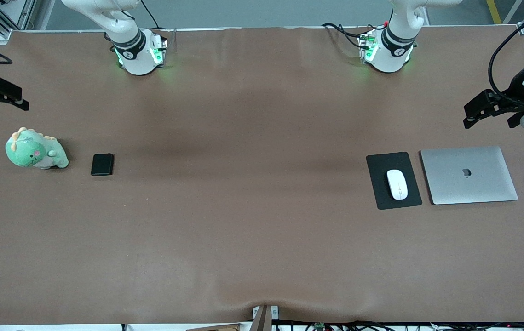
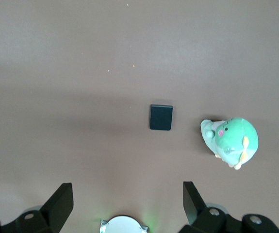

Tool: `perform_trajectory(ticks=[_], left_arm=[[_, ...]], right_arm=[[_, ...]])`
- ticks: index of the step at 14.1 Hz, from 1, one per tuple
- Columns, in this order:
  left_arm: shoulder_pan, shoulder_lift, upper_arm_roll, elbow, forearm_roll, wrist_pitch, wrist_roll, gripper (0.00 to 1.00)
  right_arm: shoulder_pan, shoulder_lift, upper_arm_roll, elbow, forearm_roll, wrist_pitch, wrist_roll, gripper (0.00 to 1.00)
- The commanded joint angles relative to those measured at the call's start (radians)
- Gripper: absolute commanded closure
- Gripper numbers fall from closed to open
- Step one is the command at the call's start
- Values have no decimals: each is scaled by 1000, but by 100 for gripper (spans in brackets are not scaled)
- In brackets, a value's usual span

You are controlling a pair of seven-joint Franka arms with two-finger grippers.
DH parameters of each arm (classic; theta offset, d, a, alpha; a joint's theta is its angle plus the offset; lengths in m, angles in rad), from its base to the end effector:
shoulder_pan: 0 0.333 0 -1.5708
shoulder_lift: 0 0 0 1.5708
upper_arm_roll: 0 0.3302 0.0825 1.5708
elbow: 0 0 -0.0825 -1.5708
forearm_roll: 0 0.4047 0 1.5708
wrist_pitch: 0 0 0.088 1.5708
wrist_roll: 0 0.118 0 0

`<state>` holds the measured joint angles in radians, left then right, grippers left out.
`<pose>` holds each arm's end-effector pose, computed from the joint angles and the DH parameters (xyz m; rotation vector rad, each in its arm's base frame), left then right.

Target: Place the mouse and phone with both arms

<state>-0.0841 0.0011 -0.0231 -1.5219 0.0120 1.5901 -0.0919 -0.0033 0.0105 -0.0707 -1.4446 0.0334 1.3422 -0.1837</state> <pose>0.5757 -0.0605 0.6530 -3.1344 0.0237 -0.1065 0.5514 -0.0361 0.6639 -3.0856 -0.1782 0.1668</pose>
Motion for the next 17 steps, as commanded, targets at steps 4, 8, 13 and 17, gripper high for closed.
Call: perform_trajectory(ticks=[4, 8, 13, 17], left_arm=[[9, 5, -1, 19, -4, -7, -11, 0], [7, 5, 0, 19, -3, -9, -17, 0], [12, 4, 8, 19, -6, -38, -46, 0], [12, -3, 6, 19, -6, -41, -83, 0]], right_arm=[[23, -77, -31, -119, -3, 5, 7, 0], [32, -69, -21, -111, -49, 20, 7, 0], [37, -67, -20, -111, -43, 23, 7, 0], [34, -67, -21, -111, -41, 22, 7, 0]])
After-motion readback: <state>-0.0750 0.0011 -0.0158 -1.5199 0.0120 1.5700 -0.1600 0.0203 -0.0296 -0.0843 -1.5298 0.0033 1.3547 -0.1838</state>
